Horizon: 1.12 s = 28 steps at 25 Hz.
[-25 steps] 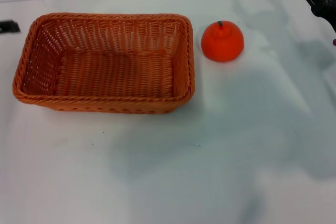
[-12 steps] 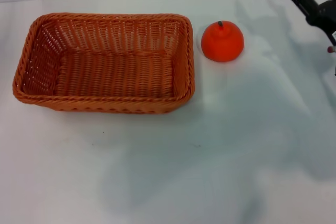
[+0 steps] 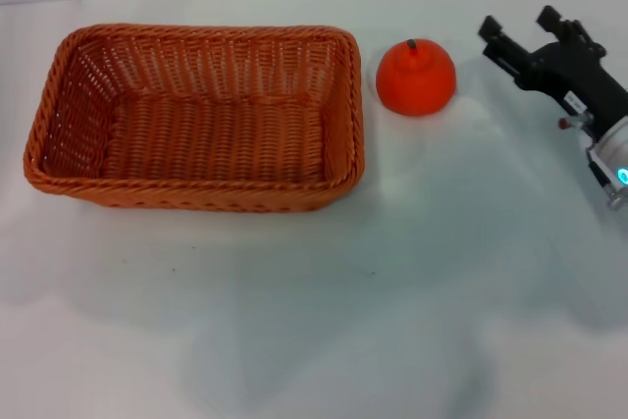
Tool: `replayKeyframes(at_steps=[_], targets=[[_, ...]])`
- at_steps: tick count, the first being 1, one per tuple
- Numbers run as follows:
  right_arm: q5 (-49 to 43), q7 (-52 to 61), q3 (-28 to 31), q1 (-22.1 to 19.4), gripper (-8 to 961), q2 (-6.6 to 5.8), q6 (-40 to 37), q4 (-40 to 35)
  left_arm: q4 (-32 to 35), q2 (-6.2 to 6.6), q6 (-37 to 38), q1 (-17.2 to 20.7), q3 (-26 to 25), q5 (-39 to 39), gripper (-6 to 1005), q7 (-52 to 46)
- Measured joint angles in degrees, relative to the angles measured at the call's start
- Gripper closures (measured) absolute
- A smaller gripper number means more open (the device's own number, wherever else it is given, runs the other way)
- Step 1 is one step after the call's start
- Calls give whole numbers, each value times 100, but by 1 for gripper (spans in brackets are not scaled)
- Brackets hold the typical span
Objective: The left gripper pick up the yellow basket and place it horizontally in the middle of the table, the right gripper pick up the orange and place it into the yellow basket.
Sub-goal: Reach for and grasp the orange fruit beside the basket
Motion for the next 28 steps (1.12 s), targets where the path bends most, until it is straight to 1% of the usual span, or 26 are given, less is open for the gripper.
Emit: replayKeyframes(at_steps=[7, 13, 23, 28], targets=[[-510, 44, -19, 270, 110, 34, 383, -2, -75, 15, -31, 3, 2, 4, 76, 18], [-866, 192, -19, 386, 112, 60, 517, -1, -86, 18, -97, 2, 22, 22, 76, 24], [-901, 341, -145, 531, 116, 60, 1092, -5, -160, 17, -149, -6, 82, 23, 76, 38], [-909, 403, -322, 620, 118, 47, 1160, -5, -160, 17, -150, -4, 126, 31, 76, 40]])
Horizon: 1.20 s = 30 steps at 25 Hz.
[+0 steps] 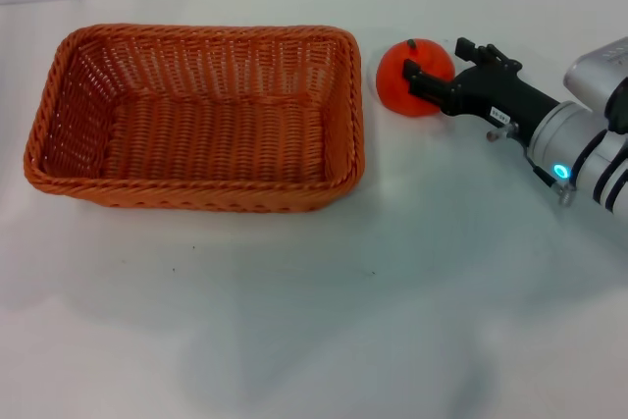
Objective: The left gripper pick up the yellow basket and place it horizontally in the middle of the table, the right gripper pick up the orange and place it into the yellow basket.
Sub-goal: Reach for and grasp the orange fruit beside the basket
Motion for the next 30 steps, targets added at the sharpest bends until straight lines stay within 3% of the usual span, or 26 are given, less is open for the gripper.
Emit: replayKeyframes(at_steps=[27, 30], targets=[[-3, 248, -192, 142, 128, -19, 621, -167, -131, 9, 90, 55, 202, 5, 82, -24], [-5, 241, -192, 124, 255, -23, 604, -173, -131, 9, 95, 60, 241, 5, 82, -25]])
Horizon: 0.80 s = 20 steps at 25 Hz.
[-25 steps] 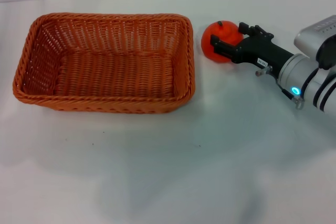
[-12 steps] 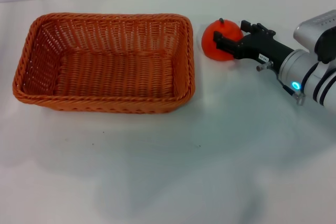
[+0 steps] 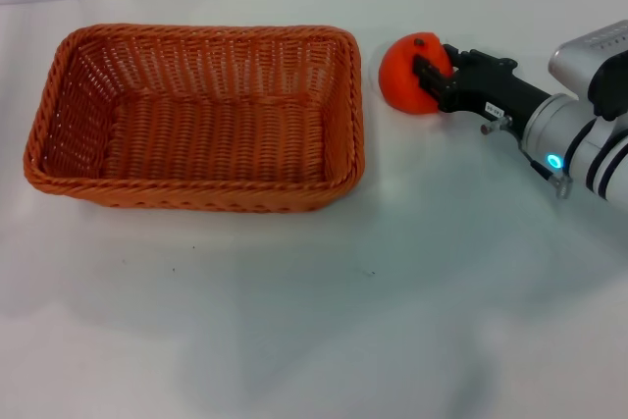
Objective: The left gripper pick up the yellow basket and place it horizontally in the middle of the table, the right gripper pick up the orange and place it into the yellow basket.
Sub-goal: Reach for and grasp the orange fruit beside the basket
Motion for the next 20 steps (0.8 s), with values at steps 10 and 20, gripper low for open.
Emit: replayKeyframes(at_steps=[10, 20], targets=[[9, 15, 10, -74, 648, -5, -54, -57, 0, 0, 5, 1, 50, 0, 82, -5], [53, 49, 445, -458, 725, -5, -968, -618, -112, 7, -29, 10, 59, 1, 82, -16]])
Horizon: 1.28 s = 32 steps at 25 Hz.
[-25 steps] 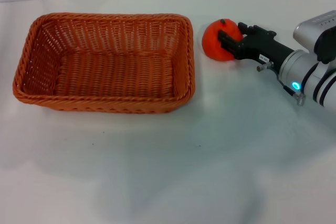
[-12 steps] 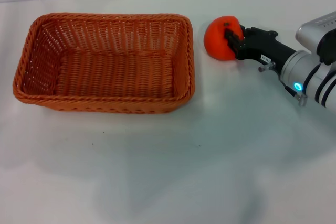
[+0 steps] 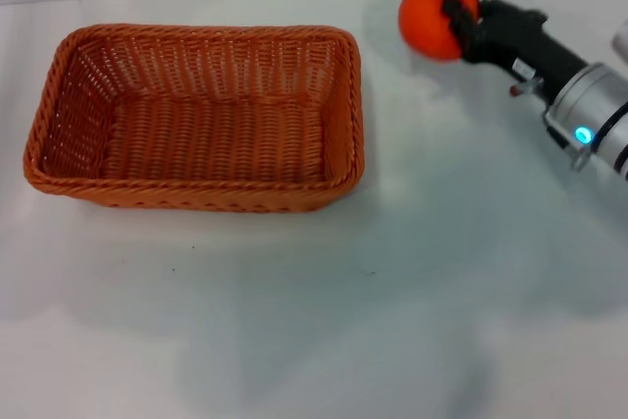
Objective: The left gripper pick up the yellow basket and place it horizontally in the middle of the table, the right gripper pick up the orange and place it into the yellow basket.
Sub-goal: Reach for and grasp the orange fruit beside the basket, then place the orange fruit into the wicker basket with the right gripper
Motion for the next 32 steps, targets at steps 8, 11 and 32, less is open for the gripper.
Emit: replayKeyframes(at_steps=[8, 11, 32], targets=[[-84, 606, -148, 83, 760, -19, -358, -662, -45, 9, -19, 33, -2, 74, 82, -1], [-322, 869, -321, 339, 789, -12, -336, -723, -46, 10, -79, 40, -1, 139, 82, 0], [-1001, 2045, -1912, 1105, 897, 81, -19, -691, -45, 1, -248, 4, 8, 267, 82, 41]])
